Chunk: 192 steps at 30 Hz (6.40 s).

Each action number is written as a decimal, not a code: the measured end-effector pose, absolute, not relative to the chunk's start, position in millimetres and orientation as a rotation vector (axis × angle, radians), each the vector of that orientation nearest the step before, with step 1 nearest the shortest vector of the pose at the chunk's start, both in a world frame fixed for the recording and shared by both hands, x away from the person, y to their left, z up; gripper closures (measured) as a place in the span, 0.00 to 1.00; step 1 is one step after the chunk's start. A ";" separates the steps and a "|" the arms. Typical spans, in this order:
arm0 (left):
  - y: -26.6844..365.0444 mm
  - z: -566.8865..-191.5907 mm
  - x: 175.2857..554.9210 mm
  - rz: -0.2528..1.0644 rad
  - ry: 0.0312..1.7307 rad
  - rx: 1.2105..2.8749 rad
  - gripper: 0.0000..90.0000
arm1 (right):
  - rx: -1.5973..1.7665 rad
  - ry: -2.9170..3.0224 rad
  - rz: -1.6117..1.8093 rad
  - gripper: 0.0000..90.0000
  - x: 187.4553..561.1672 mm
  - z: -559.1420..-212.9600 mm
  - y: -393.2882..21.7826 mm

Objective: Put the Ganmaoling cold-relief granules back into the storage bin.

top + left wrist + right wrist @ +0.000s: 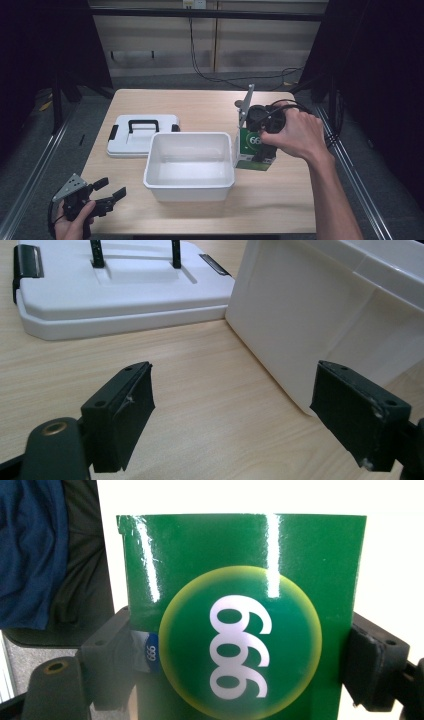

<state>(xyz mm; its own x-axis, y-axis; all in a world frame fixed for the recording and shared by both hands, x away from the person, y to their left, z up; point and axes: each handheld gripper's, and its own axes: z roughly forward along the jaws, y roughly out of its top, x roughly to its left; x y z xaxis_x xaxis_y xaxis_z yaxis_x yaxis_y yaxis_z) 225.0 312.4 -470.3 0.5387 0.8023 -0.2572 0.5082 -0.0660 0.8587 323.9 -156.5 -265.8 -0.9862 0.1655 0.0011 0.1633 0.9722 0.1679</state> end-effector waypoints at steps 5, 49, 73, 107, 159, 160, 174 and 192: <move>312.5 -470.3 225.2 0.350 1.104 1.727 0.19 | 0.250 3.121 0.254 0.18 325.0 -262.1 -148.0; 312.3 -470.6 225.1 0.341 1.099 1.730 0.19 | 0.117 3.173 0.225 0.18 352.9 -285.9 -61.3; 312.5 -470.7 225.2 0.338 1.099 1.730 0.19 | 0.083 3.239 0.208 0.18 367.5 -339.2 -56.4; 312.4 -470.5 224.8 0.340 1.097 1.727 0.19 | 0.108 3.255 0.120 0.17 373.7 -394.2 -50.3; 312.3 -471.0 226.1 0.333 1.104 1.725 0.19 | 0.166 3.291 0.155 0.11 378.2 -410.4 -53.1; 312.4 -471.0 226.2 0.332 1.104 1.726 0.19 | 0.162 3.289 0.169 0.11 378.6 -410.0 -53.7; 312.1 -470.5 223.9 0.340 1.102 1.724 0.19 | 0.217 3.241 0.293 0.13 375.0 -386.5 -64.7; 312.5 -470.7 223.8 0.342 1.103 1.730 0.19 | 0.248 3.109 0.492 0.15 364.1 -366.8 -83.5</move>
<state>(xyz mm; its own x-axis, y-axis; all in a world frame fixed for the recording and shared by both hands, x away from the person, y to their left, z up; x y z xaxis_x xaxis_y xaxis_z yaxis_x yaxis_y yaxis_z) 223.8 312.5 -470.7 0.5415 0.7997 -0.2593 0.5127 -0.0696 0.8558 364.1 -83.5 -366.8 -0.9875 0.1525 0.0400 0.1574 0.9390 0.3058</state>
